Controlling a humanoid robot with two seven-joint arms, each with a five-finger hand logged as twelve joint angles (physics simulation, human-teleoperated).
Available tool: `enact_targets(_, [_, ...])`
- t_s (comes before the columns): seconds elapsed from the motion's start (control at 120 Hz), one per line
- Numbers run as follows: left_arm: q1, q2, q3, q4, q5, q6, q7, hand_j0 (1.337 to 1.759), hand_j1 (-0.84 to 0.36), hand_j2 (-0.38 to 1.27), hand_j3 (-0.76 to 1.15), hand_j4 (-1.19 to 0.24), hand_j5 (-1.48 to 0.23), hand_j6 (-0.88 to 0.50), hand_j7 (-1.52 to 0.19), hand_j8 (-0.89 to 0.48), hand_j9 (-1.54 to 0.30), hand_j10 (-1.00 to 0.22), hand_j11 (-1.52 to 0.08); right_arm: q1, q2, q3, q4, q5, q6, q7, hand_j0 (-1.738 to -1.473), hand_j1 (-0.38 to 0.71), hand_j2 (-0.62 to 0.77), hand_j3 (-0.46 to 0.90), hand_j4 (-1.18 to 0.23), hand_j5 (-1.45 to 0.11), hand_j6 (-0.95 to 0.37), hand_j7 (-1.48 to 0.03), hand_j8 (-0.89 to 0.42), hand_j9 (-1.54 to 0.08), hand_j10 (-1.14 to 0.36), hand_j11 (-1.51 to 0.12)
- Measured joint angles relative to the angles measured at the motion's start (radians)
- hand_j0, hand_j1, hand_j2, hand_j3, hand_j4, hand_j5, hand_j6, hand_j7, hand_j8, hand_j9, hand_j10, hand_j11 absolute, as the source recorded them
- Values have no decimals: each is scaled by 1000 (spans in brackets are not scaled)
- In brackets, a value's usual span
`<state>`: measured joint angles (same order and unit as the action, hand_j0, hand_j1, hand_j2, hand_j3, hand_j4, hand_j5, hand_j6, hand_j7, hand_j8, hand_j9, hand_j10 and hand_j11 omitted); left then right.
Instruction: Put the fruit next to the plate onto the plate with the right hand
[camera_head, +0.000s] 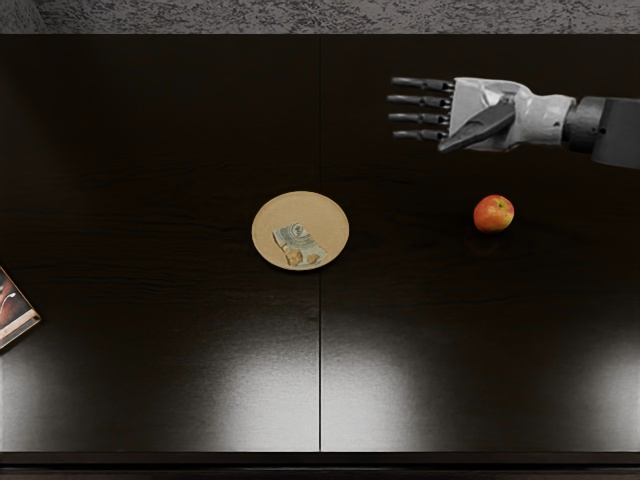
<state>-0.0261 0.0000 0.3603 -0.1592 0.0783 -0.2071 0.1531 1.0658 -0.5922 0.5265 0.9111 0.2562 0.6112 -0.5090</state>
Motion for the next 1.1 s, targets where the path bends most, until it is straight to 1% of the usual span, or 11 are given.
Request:
enact_targets(0.092, [0, 0, 0, 0, 0, 0, 0, 1658, 69, 47, 0, -233, -303, -233, -303, -233, -303, -233, -303, 3, 1, 0, 0, -2, 0, -14, -1658, -308, -7, 0, -32, -45, -31, -45, -32, -45, -33, -45])
enact_targets(0.192, [0, 0, 0, 0, 0, 0, 0, 1658, 69, 47, 0, -233, -303, -233, -303, -233, -303, -233, -303, 19, 11, 3, -1, -3, 0, -63, -1658, -308, -7, 0, -32, -45, -31, -45, -32, -45, -33, -45])
enact_targets(0.283, [0, 0, 0, 0, 0, 0, 0, 1658, 69, 47, 0, -233, -303, -233, -303, -233, -303, -233, -303, 28, 13, 6, -7, -30, 0, -86, -1658, -308, -7, 0, -33, -45, -32, -45, -32, -45, -33, -45])
enact_targets(0.358, [0, 0, 0, 0, 0, 0, 0, 1658, 69, 47, 0, -233, -303, -233, -303, -233, -303, -233, -303, 43, 4, 26, -11, -142, 0, -94, -1658, -307, -7, 0, -33, -46, -32, -46, -33, -46, -34, -46])
enact_targets(0.433, [0, 0, 0, 0, 0, 0, 0, 1658, 69, 47, 0, -233, -303, -233, -303, -233, -303, -233, -303, 60, -2, 59, -12, -295, 0, -90, -1658, -306, -7, 0, -34, -46, -33, -47, -34, -46, -34, -46])
enact_targets(0.592, [0, 0, 0, 0, 0, 0, 0, 1658, 69, 47, 0, -233, -303, -233, -303, -233, -303, -233, -303, 75, -8, 120, -10, -601, 0, -33, -1658, -305, -7, 0, -37, -48, -36, -48, -36, -48, -36, -48])
enact_targets(0.683, [0, 0, 0, 0, 0, 0, 0, 1658, 69, 47, 0, -233, -303, -233, -303, -233, -303, -233, -303, 77, -7, 130, 1, -748, 0, -19, -1658, -303, -7, 0, -38, -50, -38, -50, -38, -50, -38, -50])
enact_targets(0.775, [0, 0, 0, 0, 0, 0, 0, 1658, 69, 47, 0, -233, -303, -233, -303, -233, -303, -233, -303, 76, -8, 120, 43, -876, 0, -15, -1658, -302, -7, 0, -40, -52, -40, -52, -40, -52, -40, -52])
enact_targets(0.85, [0, 0, 0, 0, 0, 0, 0, 1658, 69, 47, 0, -233, -303, -233, -303, -233, -303, -233, -303, 75, -8, 86, 83, -954, -19, -17, -1658, -301, -8, 0, -41, -53, -41, -52, -41, -52, -41, -52])
enact_targets(0.933, [0, 0, 0, 0, 0, 0, 0, 1658, 69, 47, 0, -233, -303, -233, -303, -233, -303, -233, -303, 76, -10, 35, 127, -1015, -81, -22, -1658, -301, -8, 0, -42, -53, -43, -53, -42, -53, -42, -53])
enact_targets(1.1, [0, 0, 0, 0, 0, 0, 0, 1658, 69, 47, 0, -233, -303, -233, -303, -233, -303, -233, -303, 77, -7, -52, 191, -1124, -230, -80, -1658, -300, -8, 0, -43, -54, -44, -54, -44, -54, -43, -54])
